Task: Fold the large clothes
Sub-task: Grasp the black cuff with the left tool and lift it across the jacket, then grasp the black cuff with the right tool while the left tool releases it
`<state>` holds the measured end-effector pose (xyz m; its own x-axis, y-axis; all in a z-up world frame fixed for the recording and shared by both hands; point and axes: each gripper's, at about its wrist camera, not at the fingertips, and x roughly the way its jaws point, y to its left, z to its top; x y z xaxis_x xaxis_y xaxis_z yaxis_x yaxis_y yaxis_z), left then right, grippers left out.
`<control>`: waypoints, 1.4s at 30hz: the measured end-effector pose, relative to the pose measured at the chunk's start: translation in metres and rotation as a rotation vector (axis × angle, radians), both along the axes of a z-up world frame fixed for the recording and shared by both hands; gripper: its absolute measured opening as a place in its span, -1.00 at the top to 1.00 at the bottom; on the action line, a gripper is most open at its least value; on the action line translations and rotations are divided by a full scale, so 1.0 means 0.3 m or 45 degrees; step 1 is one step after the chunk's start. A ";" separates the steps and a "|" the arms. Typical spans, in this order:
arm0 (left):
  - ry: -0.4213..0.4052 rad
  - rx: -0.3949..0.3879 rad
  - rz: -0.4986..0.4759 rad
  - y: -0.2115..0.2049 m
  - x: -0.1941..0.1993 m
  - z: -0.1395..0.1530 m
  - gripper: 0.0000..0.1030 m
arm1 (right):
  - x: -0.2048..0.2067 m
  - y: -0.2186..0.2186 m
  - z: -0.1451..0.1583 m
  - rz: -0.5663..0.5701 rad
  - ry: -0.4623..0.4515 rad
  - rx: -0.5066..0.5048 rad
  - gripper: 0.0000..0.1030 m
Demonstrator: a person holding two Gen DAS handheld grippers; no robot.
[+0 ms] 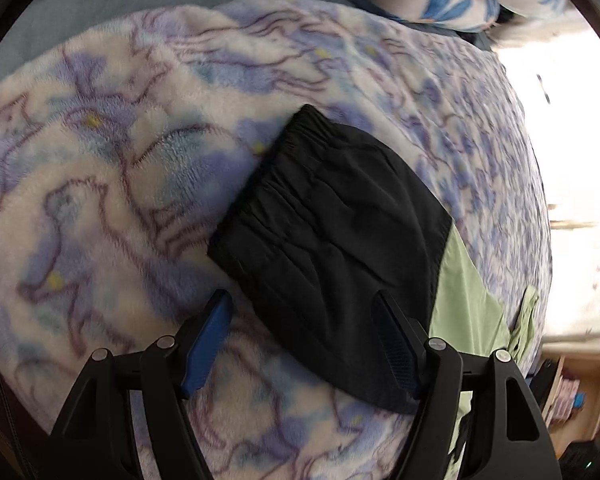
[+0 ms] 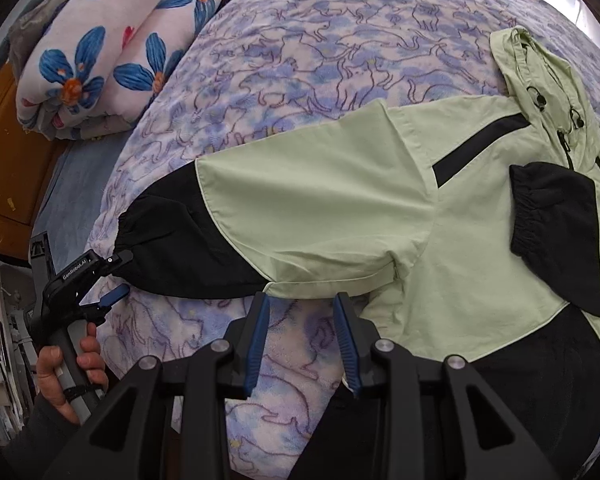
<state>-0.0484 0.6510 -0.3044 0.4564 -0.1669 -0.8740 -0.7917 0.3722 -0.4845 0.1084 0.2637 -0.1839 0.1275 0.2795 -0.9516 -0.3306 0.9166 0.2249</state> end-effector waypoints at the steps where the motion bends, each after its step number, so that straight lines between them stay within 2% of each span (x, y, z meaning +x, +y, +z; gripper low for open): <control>1: 0.008 -0.018 0.016 0.010 0.011 -0.021 -0.36 | 0.003 -0.002 -0.007 -0.009 0.006 -0.002 0.36; 3: 0.027 -0.018 0.027 0.016 0.032 -0.041 -0.34 | 0.012 -0.011 -0.019 -0.026 0.015 -0.011 0.36; 5: 0.073 0.024 0.017 0.007 0.054 -0.040 -0.05 | 0.022 -0.022 -0.032 -0.044 0.027 -0.017 0.36; 7: 0.139 0.084 -0.005 -0.003 0.068 -0.033 0.48 | 0.031 -0.036 -0.042 -0.070 0.044 -0.018 0.36; 9: 0.137 0.105 -0.012 -0.011 0.071 -0.014 0.76 | 0.039 -0.054 -0.051 -0.098 0.062 -0.007 0.36; 12: 0.120 0.167 -0.036 -0.044 0.090 0.055 0.83 | 0.041 -0.076 -0.058 -0.115 0.076 0.007 0.36; 16: 0.018 0.271 -0.139 -0.139 0.160 0.208 0.85 | 0.036 -0.117 -0.062 -0.138 0.084 0.036 0.36; 21: -0.206 0.394 -0.380 -0.356 0.317 0.458 0.85 | 0.035 -0.209 -0.066 -0.179 0.089 0.073 0.36; 25: -0.392 0.421 -0.563 -0.595 0.442 0.615 0.85 | 0.038 -0.332 -0.064 -0.252 0.083 0.104 0.36; 28: -0.501 0.376 -0.703 -0.804 0.545 0.680 0.85 | 0.034 -0.452 -0.058 -0.314 0.073 0.117 0.36; 30: -0.540 0.335 -0.796 -0.948 0.592 0.690 0.85 | 0.030 -0.540 -0.055 -0.348 0.060 0.112 0.36; 33: -0.519 0.281 -0.940 -1.179 0.674 0.635 0.84 | 0.024 -0.691 -0.055 -0.414 0.044 0.099 0.36; 36: -0.426 0.218 -1.040 -1.358 0.718 0.538 0.84 | 0.015 -0.829 -0.062 -0.486 0.029 0.074 0.36; 38: -0.342 0.215 -1.075 -1.425 0.735 0.472 0.80 | 0.005 -0.922 -0.068 -0.530 0.018 0.056 0.36; 41: -0.247 0.193 -1.110 -1.481 0.724 0.396 0.31 | -0.002 -1.019 -0.074 -0.576 0.012 0.057 0.36; 42: -0.222 0.181 -1.117 -1.494 0.724 0.379 -0.05 | -0.001 -1.048 -0.076 -0.587 0.013 0.061 0.36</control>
